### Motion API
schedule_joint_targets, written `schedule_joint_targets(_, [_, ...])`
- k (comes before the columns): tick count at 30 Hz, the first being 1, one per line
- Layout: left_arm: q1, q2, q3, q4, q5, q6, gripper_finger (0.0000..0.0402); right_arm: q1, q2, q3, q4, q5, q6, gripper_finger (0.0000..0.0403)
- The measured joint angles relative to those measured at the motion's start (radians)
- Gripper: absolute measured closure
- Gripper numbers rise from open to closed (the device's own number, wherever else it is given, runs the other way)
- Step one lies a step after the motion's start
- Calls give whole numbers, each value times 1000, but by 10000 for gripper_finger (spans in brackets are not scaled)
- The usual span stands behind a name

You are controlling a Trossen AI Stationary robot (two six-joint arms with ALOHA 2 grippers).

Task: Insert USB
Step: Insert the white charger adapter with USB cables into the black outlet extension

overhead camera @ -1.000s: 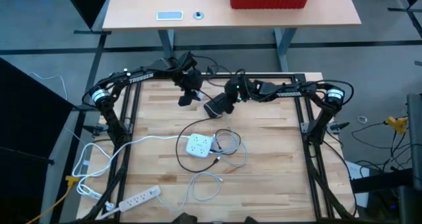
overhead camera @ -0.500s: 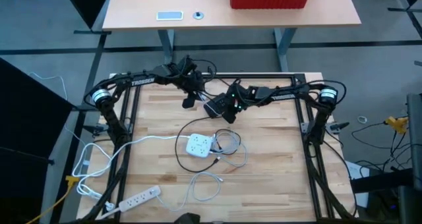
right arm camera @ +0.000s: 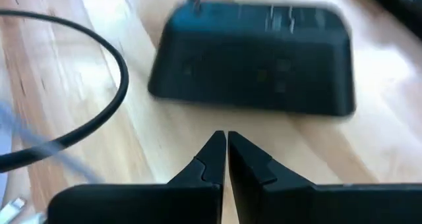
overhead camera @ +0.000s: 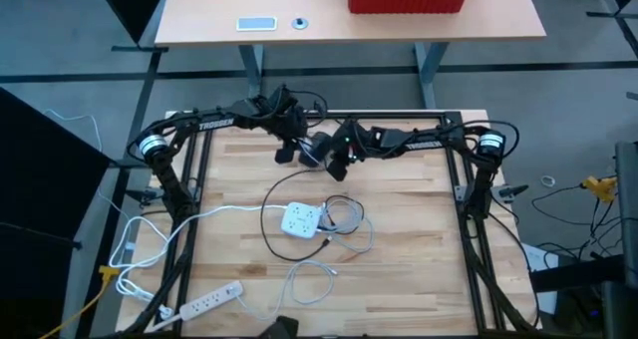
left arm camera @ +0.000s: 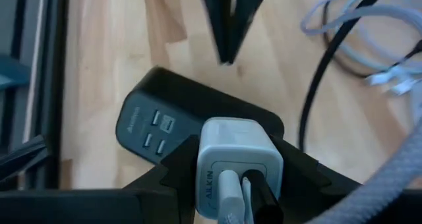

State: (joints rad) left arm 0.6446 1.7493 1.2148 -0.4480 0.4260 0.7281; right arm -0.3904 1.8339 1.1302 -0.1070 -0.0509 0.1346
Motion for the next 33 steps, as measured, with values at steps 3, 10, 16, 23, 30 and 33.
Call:
schedule_joint_targets(3, [10,0,0,-3,-44,4,271,0,-1,-4,-27,0,57,403])
schedule_joint_targets(10, [17,-8,0,-33,-16,-4,271,-3,-30,100,-6,-27,-29,403])
schedule_joint_targets(16, [20,1,0,-21,4,12,271,-70,-4,113,-11,-46,-20,403])
schedule_joint_targets(23, [19,47,0,37,1,8,271,-84,-1,127,22,-141,24,403])
schedule_joint_targets(30, [17,53,16,21,-20,-7,272,-79,8,131,-27,-135,-1,403])
schedule_joint_targets(33, [18,53,18,15,-32,-4,272,-91,25,129,-52,-132,-2,403])
